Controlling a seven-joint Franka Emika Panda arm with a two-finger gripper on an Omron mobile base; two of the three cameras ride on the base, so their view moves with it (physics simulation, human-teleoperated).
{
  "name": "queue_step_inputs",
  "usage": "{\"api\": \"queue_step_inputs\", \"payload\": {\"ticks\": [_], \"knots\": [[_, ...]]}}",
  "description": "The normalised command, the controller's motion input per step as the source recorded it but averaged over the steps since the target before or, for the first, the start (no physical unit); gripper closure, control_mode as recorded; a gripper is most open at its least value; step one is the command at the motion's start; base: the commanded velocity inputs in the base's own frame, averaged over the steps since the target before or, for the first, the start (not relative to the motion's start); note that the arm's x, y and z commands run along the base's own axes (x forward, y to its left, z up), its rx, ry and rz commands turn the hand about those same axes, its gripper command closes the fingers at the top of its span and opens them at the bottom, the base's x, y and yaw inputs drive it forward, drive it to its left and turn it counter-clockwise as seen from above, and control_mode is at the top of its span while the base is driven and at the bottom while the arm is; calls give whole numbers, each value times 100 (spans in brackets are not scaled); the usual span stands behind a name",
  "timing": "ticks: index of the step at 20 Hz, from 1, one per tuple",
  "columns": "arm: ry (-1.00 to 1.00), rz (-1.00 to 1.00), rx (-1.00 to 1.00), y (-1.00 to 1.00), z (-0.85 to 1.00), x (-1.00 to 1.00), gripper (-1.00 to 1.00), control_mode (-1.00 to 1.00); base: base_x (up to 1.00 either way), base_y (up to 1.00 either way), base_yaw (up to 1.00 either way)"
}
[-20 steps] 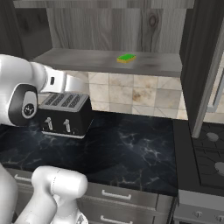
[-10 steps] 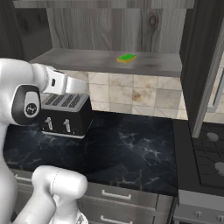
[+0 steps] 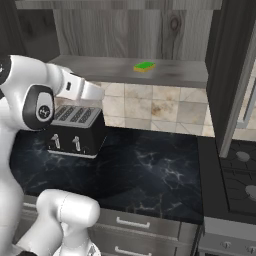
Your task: Locate and retrieve the dish brush and sponge from the cabinet. Place them next to the sink.
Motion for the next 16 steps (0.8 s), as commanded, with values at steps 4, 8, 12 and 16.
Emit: {"api": "queue_step_inputs", "payload": {"ticks": [4, 8, 12, 16], "knots": [[0, 0, 3, -15, 0, 39, -100, -100, 0, 0, 0], [-4, 0, 0, -12, 7, 21, -100, -100, 0, 0, 0], [-1, 0, 1, -9, 1, 14, -100, -100, 0, 0, 0], [0, 2, 1, -16, 1, 18, -100, -100, 0, 0, 0]]}}
